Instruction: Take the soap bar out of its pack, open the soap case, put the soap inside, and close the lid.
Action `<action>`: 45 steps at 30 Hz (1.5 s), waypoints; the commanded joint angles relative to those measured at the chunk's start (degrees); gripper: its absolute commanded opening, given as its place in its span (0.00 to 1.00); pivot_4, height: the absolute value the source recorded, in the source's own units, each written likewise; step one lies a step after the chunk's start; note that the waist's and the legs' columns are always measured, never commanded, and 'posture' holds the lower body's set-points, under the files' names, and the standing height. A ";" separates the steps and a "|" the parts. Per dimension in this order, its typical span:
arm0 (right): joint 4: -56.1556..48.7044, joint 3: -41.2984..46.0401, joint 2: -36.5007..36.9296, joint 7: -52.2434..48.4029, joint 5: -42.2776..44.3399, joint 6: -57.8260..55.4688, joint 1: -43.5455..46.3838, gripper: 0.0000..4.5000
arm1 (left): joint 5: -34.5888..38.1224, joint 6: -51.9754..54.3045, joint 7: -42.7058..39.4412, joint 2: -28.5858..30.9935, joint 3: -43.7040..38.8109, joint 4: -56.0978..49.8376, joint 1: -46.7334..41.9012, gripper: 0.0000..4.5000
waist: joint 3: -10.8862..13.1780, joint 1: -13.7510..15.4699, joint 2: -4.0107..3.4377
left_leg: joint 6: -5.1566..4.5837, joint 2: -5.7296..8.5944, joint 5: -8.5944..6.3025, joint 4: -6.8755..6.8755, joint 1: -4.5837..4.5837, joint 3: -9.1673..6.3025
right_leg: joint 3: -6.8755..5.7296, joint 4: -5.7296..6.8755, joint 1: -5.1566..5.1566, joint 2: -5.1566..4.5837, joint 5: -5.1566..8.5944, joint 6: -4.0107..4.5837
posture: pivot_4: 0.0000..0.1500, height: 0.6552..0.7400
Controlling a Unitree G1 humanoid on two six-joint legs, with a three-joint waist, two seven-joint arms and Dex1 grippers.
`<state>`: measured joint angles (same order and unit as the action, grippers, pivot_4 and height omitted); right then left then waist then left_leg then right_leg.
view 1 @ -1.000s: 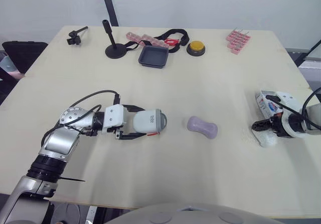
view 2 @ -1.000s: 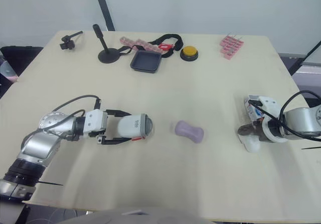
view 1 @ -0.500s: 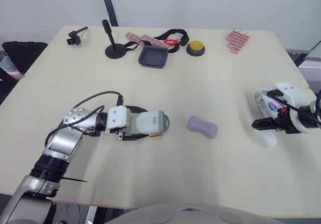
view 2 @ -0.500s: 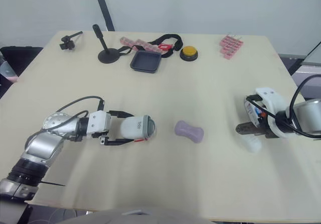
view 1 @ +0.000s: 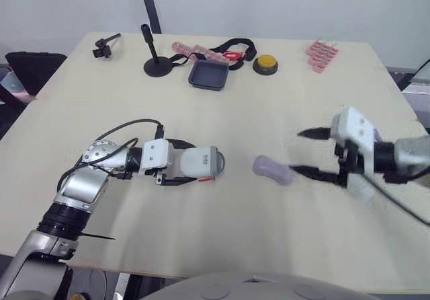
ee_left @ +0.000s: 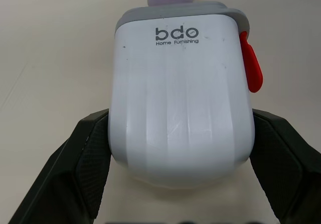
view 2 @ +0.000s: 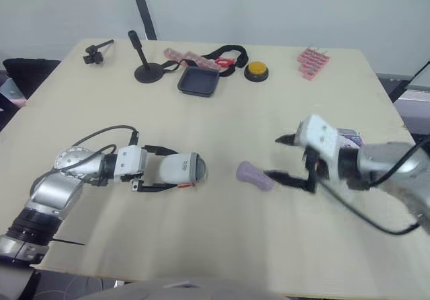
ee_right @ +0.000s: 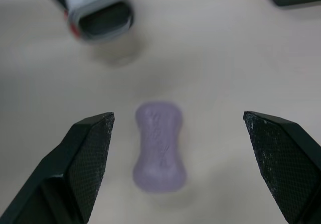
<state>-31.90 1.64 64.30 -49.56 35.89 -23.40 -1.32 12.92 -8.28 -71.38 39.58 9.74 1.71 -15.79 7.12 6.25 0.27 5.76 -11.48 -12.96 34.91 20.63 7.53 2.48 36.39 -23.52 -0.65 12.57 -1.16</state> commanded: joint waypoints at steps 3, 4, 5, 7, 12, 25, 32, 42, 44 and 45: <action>3.30 -0.86 -13.13 -1.48 -4.44 12.54 4.34 0.99 | 2.20 1.40 -0.31 1.90 -2.81 -1.77 0.42 0.77 | -0.02 -1.89 -0.06 | -0.12 0.03 0.01 0.00 -0.05 0.01 | 0.03 0.22 -0.07 -0.03 0.01 0.02 | 1.00 1.00; 3.83 -1.07 -14.69 -1.65 -5.02 12.99 4.98 0.99 | 2.14 1.40 -0.30 2.04 -2.88 -1.74 0.45 0.77 | -0.03 -2.12 -0.08 | -0.15 0.05 0.03 -0.03 -0.08 0.02 | 0.06 0.30 -0.11 -0.06 0.01 0.03 | 1.00 1.00; 4.28 -1.45 -15.62 -2.23 -5.51 13.20 5.42 0.99 | 2.19 1.48 -0.30 2.17 -2.99 -1.87 0.53 0.77 | -0.04 -2.16 -0.08 | -0.16 0.05 0.06 -0.05 -0.11 0.02 | 0.04 0.33 -0.11 -0.05 0.01 0.03 | 1.00 1.00; 5.00 -2.24 -16.71 -2.90 -6.59 13.27 6.09 0.99 | 2.43 1.80 -0.38 2.41 -3.20 -2.20 0.65 0.77 | -0.03 -2.21 -0.08 | -0.14 0.04 0.08 -0.07 -0.10 0.01 | 0.03 0.33 -0.10 -0.03 0.01 0.02 | 1.00 1.00; 6.06 -3.61 -19.21 -3.89 -7.67 12.64 7.68 0.99 | 2.36 2.11 -1.02 3.25 -3.14 -2.32 0.86 0.77 | -0.03 -2.03 -0.08 | -0.06 0.05 0.12 -0.09 -0.04 -0.01 | 0.01 0.25 -0.11 -0.03 0.00 0.01 | 1.00 1.00; 6.19 -7.21 -20.32 -7.48 -16.26 17.41 9.46 0.99 | 2.53 12.80 -3.26 5.33 -1.18 -7.47 -4.94 0.77 | -0.03 -1.81 -0.08 | -0.04 0.06 0.13 -0.10 -0.07 -0.01 | 0.00 0.27 -0.10 -0.03 0.00 0.01 | 1.00 1.00; 6.31 -7.16 -21.16 -7.50 -16.23 16.46 10.35 0.99 | -0.53 16.57 -5.74 5.64 2.79 -7.93 -8.96 0.77 | -0.03 -2.01 -0.08 | -0.01 0.07 0.15 -0.11 -0.09 -0.01 | 0.02 0.29 -0.09 -0.02 0.00 0.01 | 1.00 1.00; 3.90 -7.00 -24.38 -8.72 -8.64 11.01 10.83 0.99 | -6.17 17.68 -5.00 1.58 9.00 -4.27 -15.11 0.77 | -0.04 -1.65 -0.09 | 0.00 0.09 0.15 -0.10 -0.07 -0.01 | 0.02 0.29 -0.06 -0.03 -0.01 0.00 | 1.00 1.00; 3.54 -6.72 -25.29 -8.29 -7.81 10.63 11.18 0.99 | -6.45 17.15 -5.29 1.57 9.08 -4.01 -15.19 0.77 | -0.04 -1.72 -0.09 | 0.00 0.09 0.15 -0.10 -0.07 -0.01 | 0.02 0.29 -0.06 -0.04 -0.01 0.00 | 1.00 1.00; 3.41 -6.74 -25.65 -7.97 -7.90 10.55 11.36 0.99 | -6.48 17.05 -5.43 1.74 9.00 -3.90 -15.15 0.77 | -0.04 -1.91 -0.09 | 0.00 0.09 0.15 -0.10 -0.07 -0.01 | 0.02 0.29 -0.07 -0.03 -0.01 0.00 | 1.00 1.00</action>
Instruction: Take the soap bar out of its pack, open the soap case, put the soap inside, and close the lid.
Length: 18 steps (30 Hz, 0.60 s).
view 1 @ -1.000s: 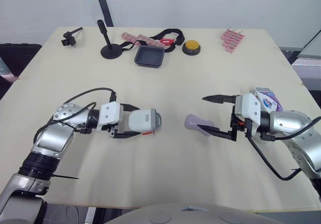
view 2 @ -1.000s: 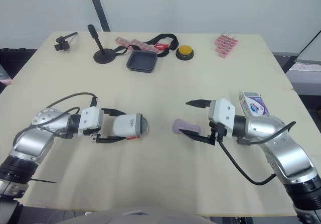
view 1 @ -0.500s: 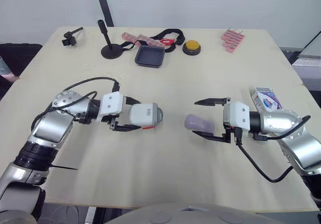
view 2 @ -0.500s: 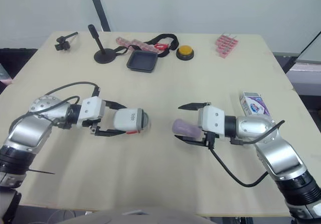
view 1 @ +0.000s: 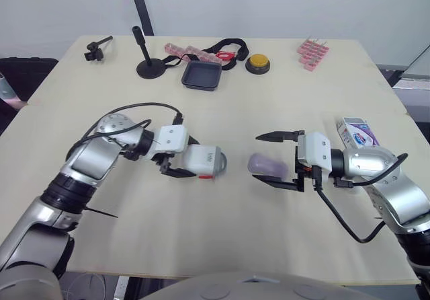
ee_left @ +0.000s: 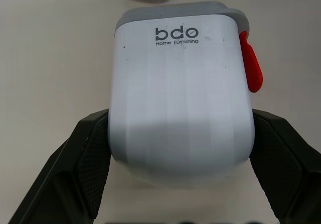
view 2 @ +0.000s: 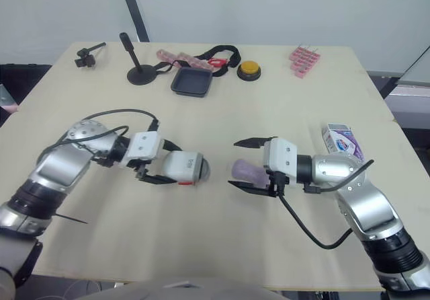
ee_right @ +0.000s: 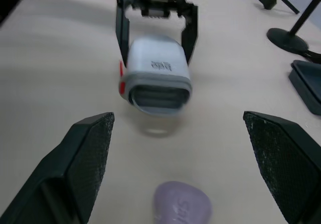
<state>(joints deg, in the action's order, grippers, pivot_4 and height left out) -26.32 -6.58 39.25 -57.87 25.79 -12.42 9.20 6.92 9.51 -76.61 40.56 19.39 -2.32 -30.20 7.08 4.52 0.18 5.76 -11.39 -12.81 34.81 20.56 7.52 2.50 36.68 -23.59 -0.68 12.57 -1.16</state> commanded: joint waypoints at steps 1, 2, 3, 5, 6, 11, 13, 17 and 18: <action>-2.28 1.47 -0.82 0.54 2.14 -0.52 0.95 0.99 | -0.52 -0.80 -0.29 0.87 -0.71 0.21 -0.69 0.77 | 0.00 -0.29 0.00 | 0.00 -0.02 0.00 -0.01 -0.01 0.00 | 0.01 0.00 0.00 0.03 0.00 0.00 | 1.00 1.00; -2.42 1.38 -0.88 0.48 1.86 -0.35 0.98 0.99 | -0.53 -0.84 -0.69 1.78 -1.16 0.20 -0.27 0.77 | 0.00 -0.29 -0.01 | 0.02 -0.03 0.01 -0.01 -0.02 0.00 | 0.01 0.01 0.00 0.05 0.00 0.00 | 1.00 1.00; -2.55 1.17 -0.56 -0.07 1.22 0.37 0.83 0.99 | -0.62 -1.14 -0.99 2.90 -1.81 0.45 0.22 0.77 | 0.00 -0.29 -0.01 | 0.03 -0.03 0.01 -0.01 -0.02 0.00 | 0.01 0.01 0.00 0.04 0.00 0.00 | 1.00 1.00; -2.79 1.20 0.49 -1.39 0.67 1.10 0.32 0.99 | -0.05 -1.15 -1.88 4.68 -2.81 0.68 0.88 0.77 | 0.00 -0.32 -0.01 | 0.04 -0.04 0.01 -0.02 -0.02 -0.01 | 0.00 0.01 0.00 0.05 0.00 0.00 | 1.00 1.00; -2.83 1.58 0.62 -1.54 1.33 0.59 0.32 0.99 | 0.21 -1.10 -1.86 4.62 -2.77 0.74 0.61 0.77 | 0.00 -0.23 -0.01 | 0.04 -0.04 0.01 -0.03 -0.02 -0.01 | 0.00 0.01 0.00 0.05 0.00 0.00 | 1.00 1.00; -2.85 0.88 0.73 -1.93 1.22 -0.45 0.40 0.99 | -0.16 -0.26 -0.54 1.23 -1.12 0.58 -1.95 0.77 | 0.00 0.57 -0.01 | 0.02 0.07 0.02 0.01 0.00 -0.02 | -0.06 -0.01 0.03 -0.13 0.00 0.00 | 1.00 1.00; -3.52 0.76 1.04 -2.42 1.86 -1.16 0.05 0.99 | -0.21 -0.22 -1.13 2.02 -1.64 0.55 -1.76 0.77 | 0.00 0.20 -0.01 | 0.02 0.07 0.02 0.02 0.00 -0.02 | -0.04 0.00 0.03 -0.11 0.00 0.00 | 1.00 1.00; -3.57 1.19 1.43 -3.29 2.18 -1.16 -0.83 0.99 | -0.29 -1.24 -1.88 4.50 -2.84 1.44 -0.80 0.77 | 0.00 -0.36 -0.02 | 0.06 -0.05 0.03 -0.04 -0.02 -0.03 | -0.02 -0.01 0.03 0.06 0.00 0.00 | 1.00 1.00; -3.08 1.13 1.54 -3.55 1.76 -0.74 -1.25 0.99 | -0.31 -1.65 -1.87 5.09 -3.06 1.67 -0.50 0.77 | 0.00 -0.36 -0.02 | 0.06 -0.05 0.03 -0.05 -0.02 -0.03 | -0.02 -0.01 0.03 0.06 0.00 0.00 | 1.00 1.00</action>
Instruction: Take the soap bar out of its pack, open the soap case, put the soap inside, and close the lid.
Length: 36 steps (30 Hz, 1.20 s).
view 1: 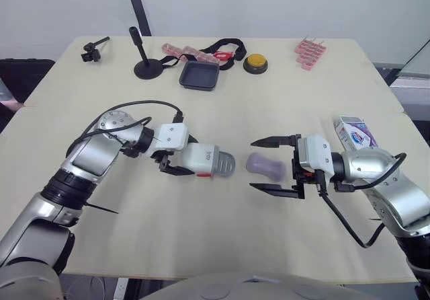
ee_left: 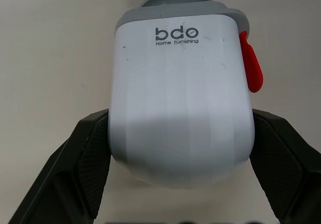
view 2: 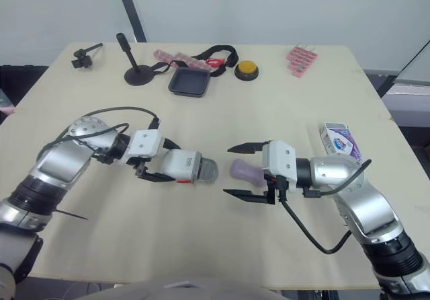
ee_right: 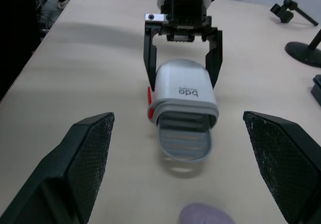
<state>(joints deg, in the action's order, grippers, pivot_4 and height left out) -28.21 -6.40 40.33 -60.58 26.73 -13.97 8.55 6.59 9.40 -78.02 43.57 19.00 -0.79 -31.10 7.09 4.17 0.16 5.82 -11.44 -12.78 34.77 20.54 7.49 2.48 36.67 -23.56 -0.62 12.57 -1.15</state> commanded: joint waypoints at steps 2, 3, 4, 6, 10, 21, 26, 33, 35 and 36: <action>-0.29 1.01 0.79 -1.49 0.19 1.44 -1.54 0.99 | 0.28 -1.87 -0.47 3.13 -3.09 0.06 0.95 0.77 | 0.00 0.16 0.00 | 0.00 0.00 0.00 0.00 0.01 0.00 | -0.01 -0.02 0.00 -0.01 0.00 0.00 | 1.00 1.00; 0.20 1.14 0.91 -1.73 -0.09 1.79 -1.91 0.99 | 0.53 -1.84 -0.55 3.55 -3.29 -0.17 1.17 0.77 | 0.00 0.31 0.00 | 0.01 0.01 -0.01 0.00 0.01 0.00 | -0.01 -0.03 0.00 -0.02 0.00 0.00 | 1.00 1.00; 0.51 1.26 0.95 -1.87 -0.24 2.02 -2.12 0.99 | 0.69 -1.82 -0.57 3.80 -3.42 -0.33 1.31 0.77 | 0.00 0.40 0.00 | 0.01 0.02 -0.01 0.00 0.02 0.00 | -0.03 -0.04 0.01 -0.05 0.00 0.00 | 1.00 1.00; 1.79 1.88 1.03 -2.00 -0.41 2.20 -2.09 0.99 | 0.96 -1.93 -0.80 4.67 -4.00 -0.63 1.70 0.77 | 0.00 0.44 0.00 | 0.00 0.05 -0.01 0.01 0.03 -0.01 | -0.04 -0.05 0.01 -0.09 0.00 0.00 | 1.00 1.00; 2.58 2.26 1.17 -1.95 -0.38 2.06 -1.35 0.99 | 0.89 -1.86 -0.80 5.11 -4.38 -0.65 1.91 0.77 | 0.00 0.31 0.00 | 0.00 0.04 0.00 0.00 0.01 -0.01 | -0.03 -0.03 0.01 -0.08 0.00 0.00 | 1.00 1.00; 3.38 2.92 1.98 -2.75 -0.50 2.83 -1.85 0.99 | 1.47 -4.37 -2.29 8.41 -6.33 0.33 3.15 0.77 | 0.00 0.31 0.00 | 0.00 0.03 0.00 -0.01 0.01 -0.01 | -0.03 -0.04 0.00 -0.06 0.00 0.00 | 1.00 1.00; 4.74 3.22 2.46 -3.34 -1.00 3.81 -2.39 0.99 | 2.41 -6.18 -2.92 9.41 -8.05 1.66 4.39 0.77 | 0.00 0.30 0.00 | 0.00 0.04 0.00 -0.01 0.02 -0.01 | -0.04 -0.05 0.00 -0.07 0.00 0.00 | 1.00 1.00; 5.72 2.64 2.49 -3.87 -1.70 4.24 -1.96 0.99 | 2.78 -8.98 -3.15 10.72 -10.12 5.01 6.26 0.77 | 0.00 0.25 0.00 | 0.00 0.03 0.00 -0.02 0.01 -0.01 | -0.04 -0.05 0.00 -0.06 0.00 0.00 | 1.00 1.00; 6.03 2.33 2.28 -3.85 -2.08 4.33 -1.66 0.99 | 2.78 -8.91 -2.69 10.95 -10.62 5.63 6.63 0.77 | 0.00 0.31 0.00 | 0.00 0.03 0.00 -0.01 0.01 -0.01 | -0.04 -0.05 0.00 -0.07 0.00 0.00 | 1.00 1.00; 6.12 2.19 2.19 -3.85 -2.20 4.33 -1.55 0.99 | 2.75 -8.96 -2.43 11.03 -10.82 5.73 6.92 0.77 | 0.00 0.30 0.00 | 0.00 0.04 0.00 -0.01 0.02 -0.01 | -0.04 -0.05 0.00 -0.07 0.00 0.00 | 1.00 1.00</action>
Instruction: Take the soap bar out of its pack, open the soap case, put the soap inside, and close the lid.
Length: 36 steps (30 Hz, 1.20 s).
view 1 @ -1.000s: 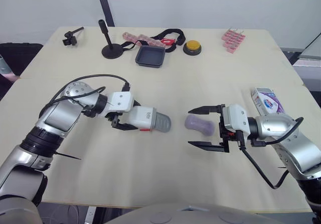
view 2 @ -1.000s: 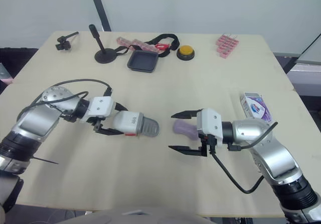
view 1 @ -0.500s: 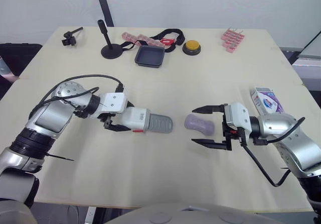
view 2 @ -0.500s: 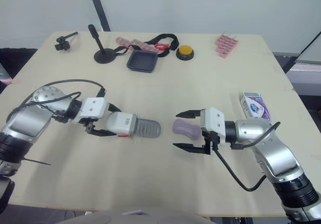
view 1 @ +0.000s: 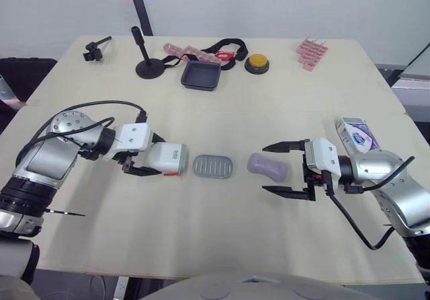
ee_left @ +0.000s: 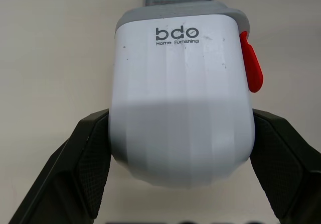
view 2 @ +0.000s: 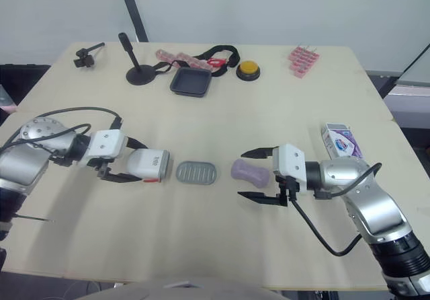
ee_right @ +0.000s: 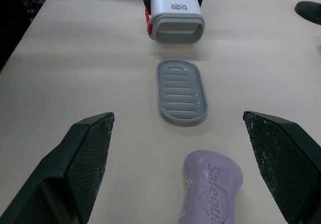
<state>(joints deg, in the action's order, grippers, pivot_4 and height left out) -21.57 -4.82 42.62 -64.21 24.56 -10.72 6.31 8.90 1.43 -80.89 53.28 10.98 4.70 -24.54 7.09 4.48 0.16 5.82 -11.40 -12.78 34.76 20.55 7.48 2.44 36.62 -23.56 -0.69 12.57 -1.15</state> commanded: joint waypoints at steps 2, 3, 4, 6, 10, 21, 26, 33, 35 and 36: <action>-0.35 0.43 -0.21 -0.26 -0.30 1.19 0.82 0.99 | 0.54 -1.08 0.56 1.57 -3.15 0.18 1.15 0.77 | 0.00 -0.04 0.00 | 0.00 0.00 0.00 0.00 0.00 0.00 | 0.00 0.00 0.00 0.00 0.00 0.00 | 1.00 1.00; -0.26 0.31 -0.28 -0.25 -0.48 1.26 0.91 0.99 | 0.63 -1.15 0.49 1.71 -3.29 0.20 1.53 0.77 | 0.00 -0.05 0.00 | 0.00 0.00 0.00 0.00 0.00 0.00 | 0.00 0.00 0.00 0.00 0.00 0.00 | 1.00 1.00; -0.16 0.20 -0.37 -0.22 -0.55 1.24 1.05 0.99 | 0.50 -1.44 0.51 1.91 -3.40 0.48 2.06 0.77 | 0.00 -0.11 0.00 | 0.00 0.00 0.00 -0.01 -0.01 0.00 | 0.00 0.00 0.00 0.00 0.00 0.00 | 1.00 1.00; -0.08 0.01 -0.51 -0.17 -0.53 1.14 1.26 0.99 | 0.50 -1.63 0.77 1.87 -3.61 1.00 2.81 0.77 | 0.00 -0.16 0.00 | 0.00 -0.01 0.00 -0.02 -0.01 0.00 | 0.00 0.00 0.00 0.01 0.00 0.00 | 1.00 1.00; 0.01 -0.30 -0.70 -0.16 -0.58 1.16 1.52 0.99 | 0.61 -1.75 1.36 1.27 -3.60 1.86 3.43 0.77 | 0.00 -0.09 0.00 | 0.00 -0.01 0.00 -0.01 -0.01 0.00 | 0.00 0.00 0.00 0.00 0.00 0.00 | 1.00 1.00; 1.53 -0.59 -1.01 -0.40 -1.01 2.36 1.87 1.00 | -1.77 -6.65 0.87 1.12 -2.83 7.27 3.33 1.00 | 0.00 -0.07 0.00 | 0.00 -0.01 0.00 -0.01 -0.01 0.00 | 0.00 0.00 0.00 0.00 0.00 0.00 | 1.00 1.00; 1.55 -0.78 -1.14 -0.29 -1.28 2.65 1.85 1.00 | -0.21 -6.10 0.39 1.34 -3.89 6.27 3.43 1.00 | 0.00 -0.09 0.00 | 0.00 -0.01 0.00 -0.02 -0.01 0.00 | 0.00 0.00 0.00 0.00 0.00 0.00 | 1.00 1.00; 0.78 -0.61 -1.03 -0.24 -1.23 1.78 1.82 1.00 | 4.46 -0.93 0.96 2.33 -7.66 0.70 2.70 1.00 | 0.00 -0.08 0.00 | 0.00 -0.01 0.00 -0.01 -0.01 0.00 | 0.00 0.00 0.00 0.00 0.00 0.00 | 1.00 1.00; 0.76 -0.47 -0.84 -0.39 -1.11 1.59 1.83 1.00 | 7.15 2.67 0.28 2.66 -8.71 -2.93 2.97 1.00 | 0.00 -0.06 0.00 | 0.00 -0.01 0.00 -0.01 -0.01 0.00 | 0.00 0.00 0.00 0.00 0.00 0.00 | 1.00 1.00; 0.76 -0.41 -0.79 -0.44 -1.08 1.54 1.84 1.00 | 8.00 4.00 0.13 2.84 -9.02 -4.22 3.17 1.00 | 0.00 -0.07 0.00 | 0.00 -0.01 0.00 -0.01 0.00 0.00 | 0.00 0.00 0.00 0.00 0.00 0.00 | 1.00 1.00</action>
<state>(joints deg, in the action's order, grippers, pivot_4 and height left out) -19.43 -6.33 41.23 -64.28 22.82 -9.34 7.78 14.27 3.20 -80.22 54.86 4.29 3.58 -20.90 7.09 4.41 0.17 5.82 -11.41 -12.79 34.74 20.54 7.48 2.43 36.62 -23.56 -0.69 12.57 -1.15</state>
